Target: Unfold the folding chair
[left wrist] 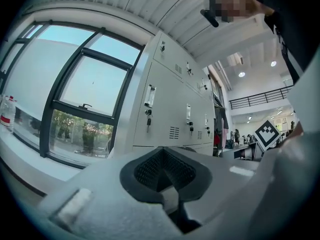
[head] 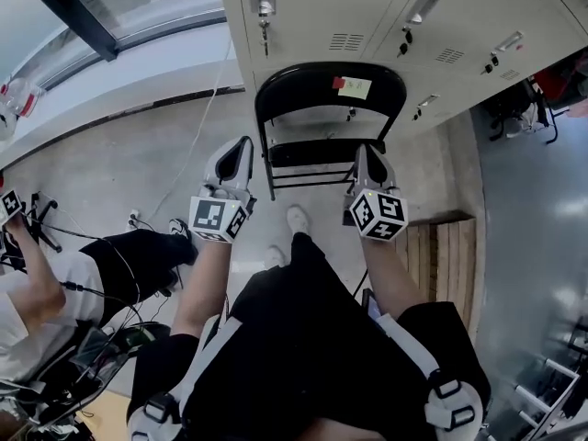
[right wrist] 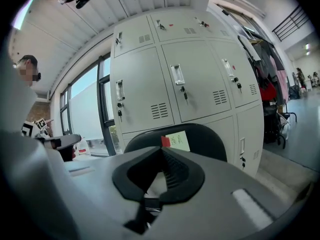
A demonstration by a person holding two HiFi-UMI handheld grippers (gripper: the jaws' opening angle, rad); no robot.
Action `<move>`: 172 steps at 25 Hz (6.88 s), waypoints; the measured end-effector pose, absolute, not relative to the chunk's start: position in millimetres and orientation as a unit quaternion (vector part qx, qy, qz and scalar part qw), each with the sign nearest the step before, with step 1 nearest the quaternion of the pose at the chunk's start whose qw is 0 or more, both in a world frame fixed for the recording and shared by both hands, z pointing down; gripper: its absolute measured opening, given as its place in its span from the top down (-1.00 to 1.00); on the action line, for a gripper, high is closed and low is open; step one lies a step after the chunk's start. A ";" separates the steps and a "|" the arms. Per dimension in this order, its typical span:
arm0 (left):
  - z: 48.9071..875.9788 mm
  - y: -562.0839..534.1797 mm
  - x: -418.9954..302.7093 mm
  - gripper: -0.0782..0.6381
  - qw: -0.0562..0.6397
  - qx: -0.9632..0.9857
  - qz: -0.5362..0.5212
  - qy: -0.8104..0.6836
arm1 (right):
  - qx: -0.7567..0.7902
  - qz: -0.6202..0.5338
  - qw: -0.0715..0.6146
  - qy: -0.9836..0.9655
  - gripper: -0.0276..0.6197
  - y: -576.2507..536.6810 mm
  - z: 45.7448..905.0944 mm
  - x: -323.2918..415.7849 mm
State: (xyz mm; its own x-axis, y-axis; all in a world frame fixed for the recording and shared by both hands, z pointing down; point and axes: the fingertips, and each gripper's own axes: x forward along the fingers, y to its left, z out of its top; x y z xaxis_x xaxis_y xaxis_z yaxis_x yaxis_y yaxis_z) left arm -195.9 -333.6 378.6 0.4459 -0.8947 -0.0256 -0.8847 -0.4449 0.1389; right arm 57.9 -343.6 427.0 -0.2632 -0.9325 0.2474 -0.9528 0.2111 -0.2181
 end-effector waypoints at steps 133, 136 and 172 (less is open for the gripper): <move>530.5 -364.1 -130.0 0.15 0.074 0.927 0.121 -0.348 | 0.544 0.690 -0.143 -0.455 0.25 -134.4 784.5 47.8; 531.3 -358.4 -128.4 0.14 0.069 0.927 0.120 -0.348 | 0.538 0.692 -0.149 -0.457 0.26 -129.6 789.3 47.1; 548.7 -224.2 -112.7 0.14 0.039 0.923 0.118 -0.365 | 0.478 0.704 -0.181 -0.493 0.09 4.2 869.2 57.0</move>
State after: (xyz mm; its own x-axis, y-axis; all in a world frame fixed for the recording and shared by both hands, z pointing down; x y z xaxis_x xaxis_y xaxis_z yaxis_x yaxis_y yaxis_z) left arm -112.7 -224.2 548.7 0.7054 -0.6649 0.2457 -0.6832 -0.7301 -0.0141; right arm 57.0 4.2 869.2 -0.4775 -0.7261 0.4948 -0.2163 -0.4487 -0.8671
